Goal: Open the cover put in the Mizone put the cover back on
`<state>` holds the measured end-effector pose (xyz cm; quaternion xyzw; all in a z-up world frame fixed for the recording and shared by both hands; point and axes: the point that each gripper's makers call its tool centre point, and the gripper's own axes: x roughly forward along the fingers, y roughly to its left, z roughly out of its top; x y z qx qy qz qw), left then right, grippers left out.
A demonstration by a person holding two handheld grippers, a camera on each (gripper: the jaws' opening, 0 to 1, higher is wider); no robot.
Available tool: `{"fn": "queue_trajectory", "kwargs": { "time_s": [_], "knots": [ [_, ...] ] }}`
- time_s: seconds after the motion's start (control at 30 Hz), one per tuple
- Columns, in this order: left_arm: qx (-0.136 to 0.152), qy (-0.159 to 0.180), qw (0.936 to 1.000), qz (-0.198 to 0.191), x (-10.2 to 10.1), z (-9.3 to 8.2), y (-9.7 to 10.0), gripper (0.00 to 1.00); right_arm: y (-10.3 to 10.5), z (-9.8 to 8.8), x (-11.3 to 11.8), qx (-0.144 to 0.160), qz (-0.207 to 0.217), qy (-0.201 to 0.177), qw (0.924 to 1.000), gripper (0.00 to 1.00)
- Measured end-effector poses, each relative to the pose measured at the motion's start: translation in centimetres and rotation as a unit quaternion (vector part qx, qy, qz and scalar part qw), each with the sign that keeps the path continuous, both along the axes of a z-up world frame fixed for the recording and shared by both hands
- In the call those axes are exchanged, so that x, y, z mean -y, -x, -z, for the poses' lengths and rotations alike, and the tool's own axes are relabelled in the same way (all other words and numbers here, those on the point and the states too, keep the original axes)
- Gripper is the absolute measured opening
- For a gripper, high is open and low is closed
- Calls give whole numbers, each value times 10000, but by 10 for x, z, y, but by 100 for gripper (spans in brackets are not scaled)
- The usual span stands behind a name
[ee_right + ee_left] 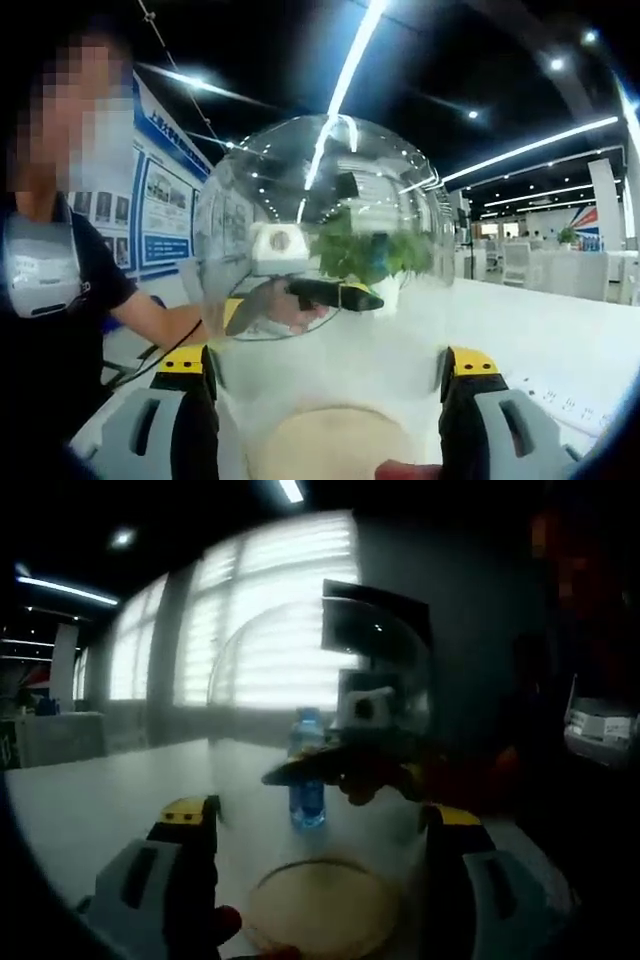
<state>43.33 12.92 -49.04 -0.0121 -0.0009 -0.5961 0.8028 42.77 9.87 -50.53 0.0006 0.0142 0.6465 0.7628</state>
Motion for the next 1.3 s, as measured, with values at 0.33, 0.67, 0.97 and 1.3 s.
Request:
{"fn": "queue_trajectory", "kwargs": {
  "time_s": [0.33,0.67,0.97,1.3],
  "knots": [
    [34,-14,10000,-19,1,1,0,75,-1,0,0,36,39,7,10000,86],
    [30,85,10000,-21,1,0,0,75,-1,0,1,61,52,-41,10000,86],
    [57,1,9999,-84,4,1,0,75,-2,0,2,61,85,3,9999,86],
    [45,27,10000,-74,4,1,1,75,-1,-1,2,111,113,47,9999,86]
  ]
}}
